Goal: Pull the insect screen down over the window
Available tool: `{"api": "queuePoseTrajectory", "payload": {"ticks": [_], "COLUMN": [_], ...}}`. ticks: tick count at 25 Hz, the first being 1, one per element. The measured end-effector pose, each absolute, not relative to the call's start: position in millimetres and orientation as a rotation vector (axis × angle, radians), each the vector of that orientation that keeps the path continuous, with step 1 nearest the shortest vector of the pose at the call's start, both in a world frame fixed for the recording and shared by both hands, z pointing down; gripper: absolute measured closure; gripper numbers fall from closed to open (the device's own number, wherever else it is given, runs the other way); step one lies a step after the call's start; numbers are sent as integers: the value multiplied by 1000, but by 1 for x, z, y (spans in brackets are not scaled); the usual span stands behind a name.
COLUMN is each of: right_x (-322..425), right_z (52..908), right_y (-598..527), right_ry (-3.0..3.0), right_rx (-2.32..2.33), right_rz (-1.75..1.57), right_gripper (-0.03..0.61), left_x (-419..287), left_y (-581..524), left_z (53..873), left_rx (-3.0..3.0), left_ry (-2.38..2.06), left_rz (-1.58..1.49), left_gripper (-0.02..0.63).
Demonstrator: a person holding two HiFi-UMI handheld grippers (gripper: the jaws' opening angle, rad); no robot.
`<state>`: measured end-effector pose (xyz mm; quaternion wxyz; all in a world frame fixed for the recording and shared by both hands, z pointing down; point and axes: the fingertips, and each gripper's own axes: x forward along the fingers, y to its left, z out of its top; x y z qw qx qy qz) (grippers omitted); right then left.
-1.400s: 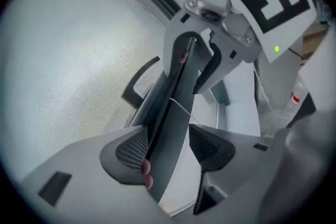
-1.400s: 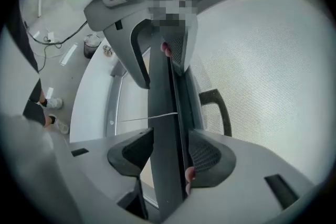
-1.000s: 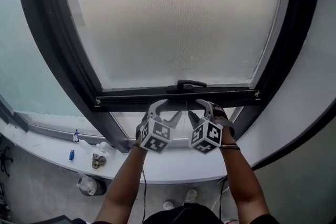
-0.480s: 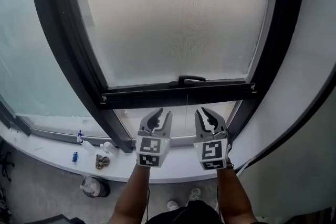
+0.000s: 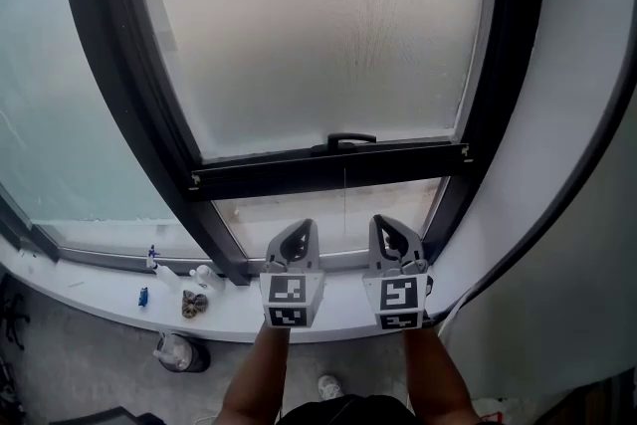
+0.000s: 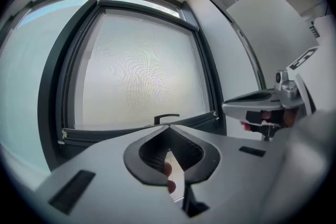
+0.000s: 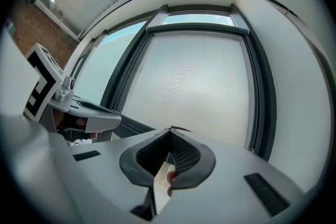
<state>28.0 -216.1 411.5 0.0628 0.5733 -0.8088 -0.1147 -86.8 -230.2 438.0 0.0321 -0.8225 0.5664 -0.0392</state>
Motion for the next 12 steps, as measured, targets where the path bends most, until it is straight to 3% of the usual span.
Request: {"api": "queuePoseTrajectory", "payload": {"ticks": [12], "right_x": [81], "right_z": [444], "right_y": [-128], "right_ry": [-2519], "right_rx": [1743], "right_rz": [-181], "right_gripper": [575], "left_x": [-64], "left_y": [-137], "left_z": [450], "left_rx": [-2515], "left_ry": [1890], "left_rz": [-23], "left_gripper": [612]}}
